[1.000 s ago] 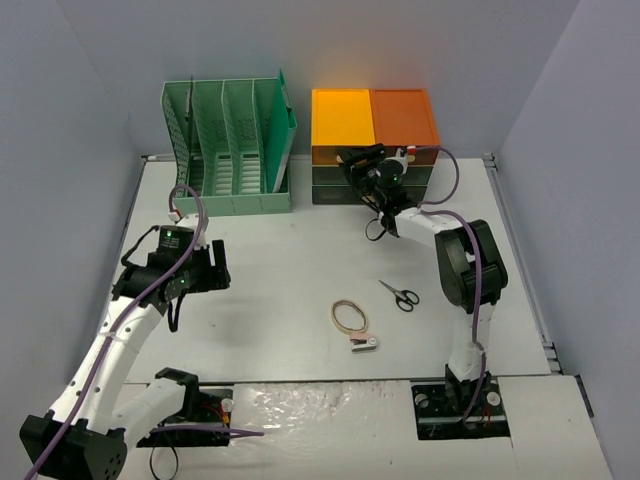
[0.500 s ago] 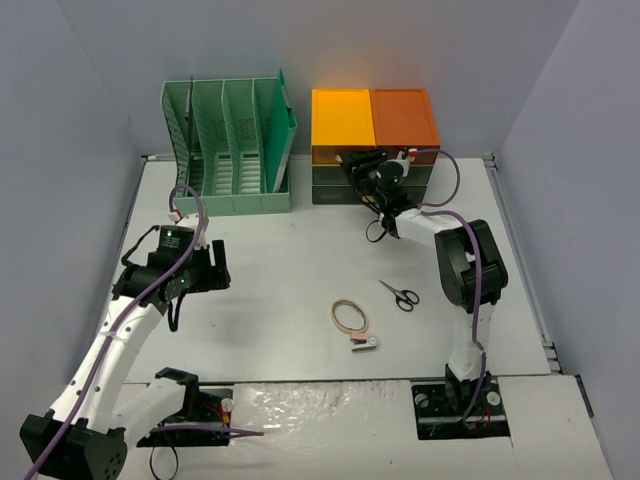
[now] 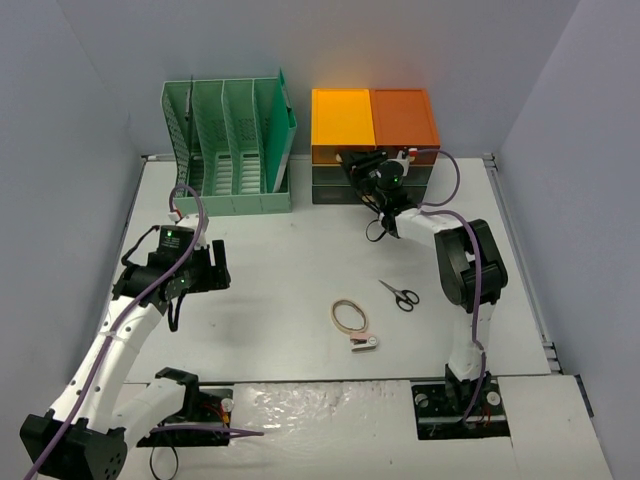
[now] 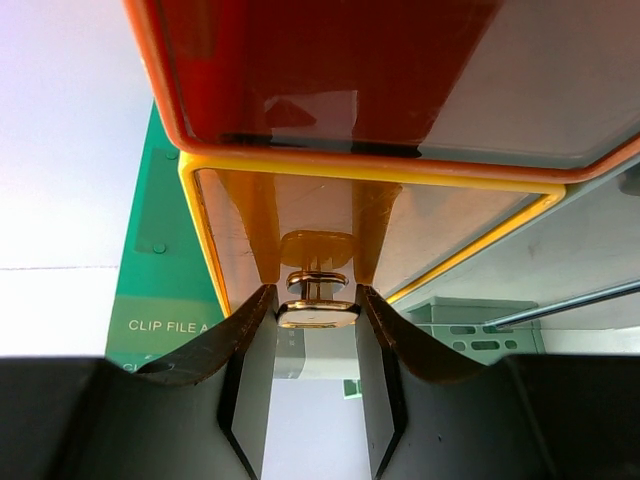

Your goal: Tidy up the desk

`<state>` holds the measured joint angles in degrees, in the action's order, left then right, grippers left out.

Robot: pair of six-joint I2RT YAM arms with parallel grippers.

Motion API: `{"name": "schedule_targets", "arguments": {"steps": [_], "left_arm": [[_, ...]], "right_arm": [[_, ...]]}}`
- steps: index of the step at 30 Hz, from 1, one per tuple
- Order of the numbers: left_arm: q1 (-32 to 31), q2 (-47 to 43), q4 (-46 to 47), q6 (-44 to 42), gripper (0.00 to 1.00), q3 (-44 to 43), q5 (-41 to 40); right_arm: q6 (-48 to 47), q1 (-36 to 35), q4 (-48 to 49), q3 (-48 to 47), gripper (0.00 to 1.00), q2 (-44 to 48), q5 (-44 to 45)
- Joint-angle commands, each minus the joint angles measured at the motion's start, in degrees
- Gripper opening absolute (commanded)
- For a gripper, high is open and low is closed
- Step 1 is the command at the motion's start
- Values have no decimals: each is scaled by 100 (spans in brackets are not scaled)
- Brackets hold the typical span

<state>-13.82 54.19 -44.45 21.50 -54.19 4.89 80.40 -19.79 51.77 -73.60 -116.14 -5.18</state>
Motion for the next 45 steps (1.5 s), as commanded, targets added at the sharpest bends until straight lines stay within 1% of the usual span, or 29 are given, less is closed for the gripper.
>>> {"name": "schedule_targets", "arguments": {"steps": [1, 12, 19, 26, 33, 41, 42, 43, 44, 45], "left_arm": [[-33, -5, 72, -23, 66, -306, -32], [-33, -14, 129, -11, 66, -300, 7], [-33, -14, 152, 8, 66, -337, 37], [-34, -59, 136, 47, 66, -345, 55], [-41, -129, 58, 65, 66, -347, 38], [-33, -162, 33, 74, 66, -381, 12], [-38, -169, 32, 74, 66, -376, 12], [-39, -175, 32, 78, 66, -370, 15], [-35, -179, 32, 87, 66, -366, 19], [-33, -181, 32, 91, 66, -364, 21]], "right_arm": [[-148, 63, 277, -168, 0, 182, 118], [-253, 18, 234, 1184, 0, 1173, 5], [-316, -96, 55, 1766, 0, 1846, 31], [-464, -183, -467, 1994, 0, 2256, 121], [-482, -346, -741, 1935, 0, 2243, 106], [-522, -533, -1696, 1729, 0, 2232, 206], [-510, -545, -1843, 1706, 1, 2236, 221], [-497, -552, -1960, 1685, 5, 2236, 218], [-493, -552, -2015, 1671, 12, 2236, 201], [-491, -547, -2128, 1650, 21, 2236, 188]]}}
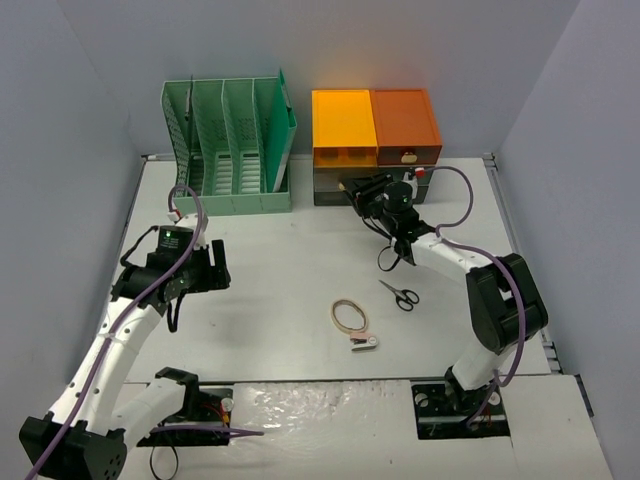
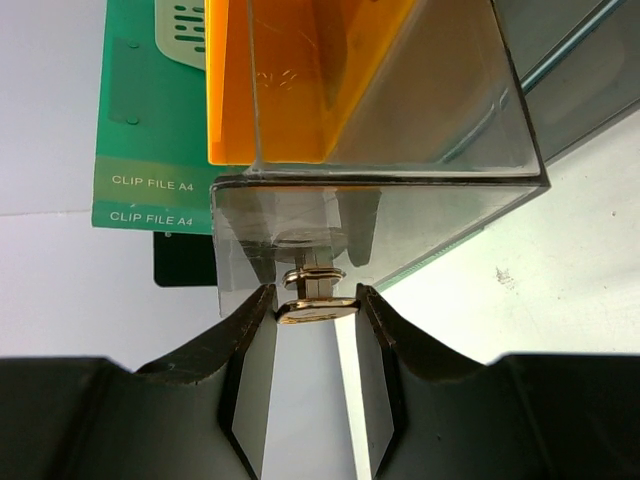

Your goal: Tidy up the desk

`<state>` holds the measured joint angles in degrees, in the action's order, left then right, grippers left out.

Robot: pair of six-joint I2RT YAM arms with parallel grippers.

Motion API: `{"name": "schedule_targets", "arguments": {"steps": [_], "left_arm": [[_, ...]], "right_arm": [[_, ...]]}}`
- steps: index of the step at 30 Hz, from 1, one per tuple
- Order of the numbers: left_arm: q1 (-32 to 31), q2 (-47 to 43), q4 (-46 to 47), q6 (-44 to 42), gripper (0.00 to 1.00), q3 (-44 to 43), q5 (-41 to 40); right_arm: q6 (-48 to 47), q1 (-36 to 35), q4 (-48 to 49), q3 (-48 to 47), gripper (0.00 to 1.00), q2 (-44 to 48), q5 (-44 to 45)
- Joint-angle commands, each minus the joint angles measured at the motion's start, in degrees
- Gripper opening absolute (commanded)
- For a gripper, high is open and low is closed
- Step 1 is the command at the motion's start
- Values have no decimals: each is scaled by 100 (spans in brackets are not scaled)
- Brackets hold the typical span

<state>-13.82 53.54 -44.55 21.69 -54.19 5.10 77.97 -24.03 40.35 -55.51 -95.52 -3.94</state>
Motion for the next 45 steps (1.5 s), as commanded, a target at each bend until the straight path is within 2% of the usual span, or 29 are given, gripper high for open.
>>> {"name": "schedule_targets", "arguments": {"steps": [1, 3, 5, 6, 10, 17, 24, 31, 34, 36, 40, 45], "left_arm": [[-33, -116, 48, 77, 66, -361, 2], [-39, -116, 60, 89, 66, -355, 14], [-41, -130, 55, 81, 66, -364, 17], [-41, -131, 51, 81, 66, -366, 17], [-36, -148, 51, 81, 66, -373, 11], [-33, -202, 68, 89, 66, -312, 35], [-33, -230, 127, 89, 66, -243, 67], [-41, -203, 218, 72, 66, -188, 154], [-41, -192, 187, 60, 66, -217, 168], [-43, -181, 131, 44, 66, -269, 175], [-65, -204, 113, 37, 66, -291, 166], [-112, -178, 87, 11, 66, -320, 166]], "right_arm": [[-253, -125, -1098, -192, 30, 177, 60], [-265, -137, -1256, -241, 44, 183, 66], [-262, -137, -1484, -292, 64, 183, 60], [-265, -137, -1585, -326, 70, 181, 62], [-355, -143, -1898, -469, 82, 166, 54], [-816, -214, -2188, -467, 83, 605, 58], [-1692, -208, -3471, -644, 84, 1300, 310], [-2511, -177, -4236, -792, 84, 1685, 636], [-2968, -132, -5141, -1306, 84, 1431, 1097], [-3291, 21, -6359, -1930, 84, 1043, 1406], [-3755, 117, -7242, -2229, 82, 366, 1557], [-4278, 55, -7870, -2042, 81, -45, 1705]]}}
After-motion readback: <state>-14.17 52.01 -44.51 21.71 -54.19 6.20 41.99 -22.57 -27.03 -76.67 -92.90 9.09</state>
